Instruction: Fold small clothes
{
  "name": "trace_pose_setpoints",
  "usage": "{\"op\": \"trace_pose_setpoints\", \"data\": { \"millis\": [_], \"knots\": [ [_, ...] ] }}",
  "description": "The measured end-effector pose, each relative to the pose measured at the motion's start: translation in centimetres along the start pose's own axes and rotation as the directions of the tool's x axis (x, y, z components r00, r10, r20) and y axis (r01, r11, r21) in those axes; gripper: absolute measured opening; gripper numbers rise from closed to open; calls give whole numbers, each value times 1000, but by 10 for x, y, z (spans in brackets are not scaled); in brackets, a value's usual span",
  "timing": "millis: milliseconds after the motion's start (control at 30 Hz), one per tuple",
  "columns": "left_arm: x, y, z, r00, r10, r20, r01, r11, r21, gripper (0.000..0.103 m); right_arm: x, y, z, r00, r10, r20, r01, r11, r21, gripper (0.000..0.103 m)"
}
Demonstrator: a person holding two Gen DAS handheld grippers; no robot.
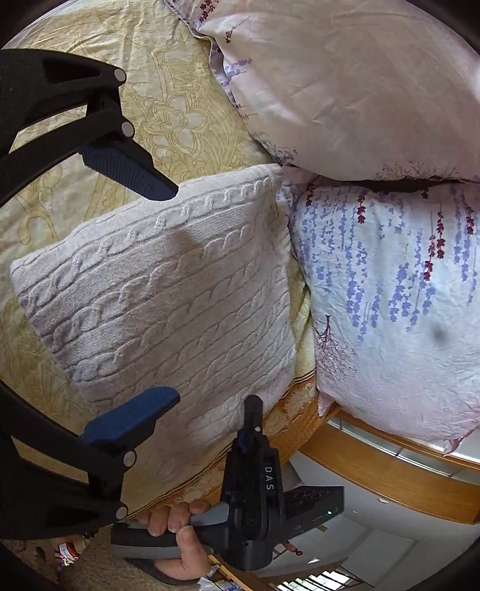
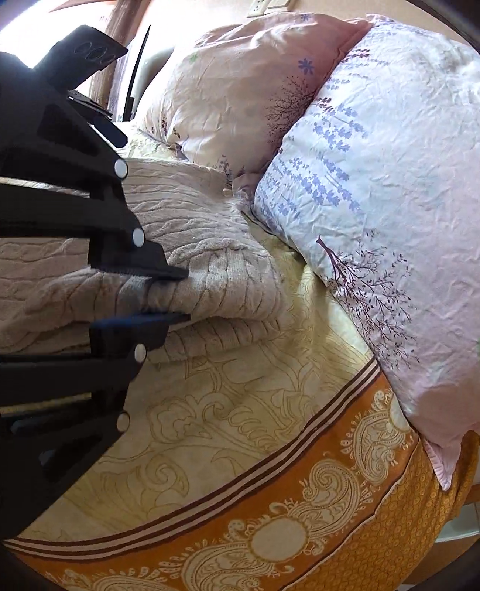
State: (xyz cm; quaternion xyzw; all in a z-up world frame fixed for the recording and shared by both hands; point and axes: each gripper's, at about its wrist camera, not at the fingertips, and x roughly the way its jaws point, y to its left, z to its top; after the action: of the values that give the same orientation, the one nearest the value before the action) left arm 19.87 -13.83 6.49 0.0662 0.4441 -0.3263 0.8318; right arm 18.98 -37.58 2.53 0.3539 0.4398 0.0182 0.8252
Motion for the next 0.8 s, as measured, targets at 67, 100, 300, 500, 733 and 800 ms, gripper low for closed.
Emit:
{"op": "trace_pose_setpoints", "data": {
  "millis": [67,100,300,500,733,800],
  "knots": [
    [3,-1,-1,1000,6,-8,-6,1000,-9,101,-12,12,4,998,8,60,-5,999,-49,9],
    [2,-1,0,1000,5,0,-5,1000,-13,101,-20,19,7,995,13,98,-6,998,-69,8],
    [10,7,1,1000,5,-28,-6,999,-52,101,-8,15,12,992,-106,66,111,991,-70,8],
    [36,8,-15,986,33,-163,-41,998,-43,101,13,1,6,987,-158,9,159,987,-9,9],
    [19,38,-14,993,-52,-107,32,982,-185,100,-8,-15,3,999,-55,1,54,993,101,50],
    [16,49,-10,993,-78,-92,54,970,-236,100,-14,-18,1,1000,4,-7,-3,993,120,62]
  ]
}}
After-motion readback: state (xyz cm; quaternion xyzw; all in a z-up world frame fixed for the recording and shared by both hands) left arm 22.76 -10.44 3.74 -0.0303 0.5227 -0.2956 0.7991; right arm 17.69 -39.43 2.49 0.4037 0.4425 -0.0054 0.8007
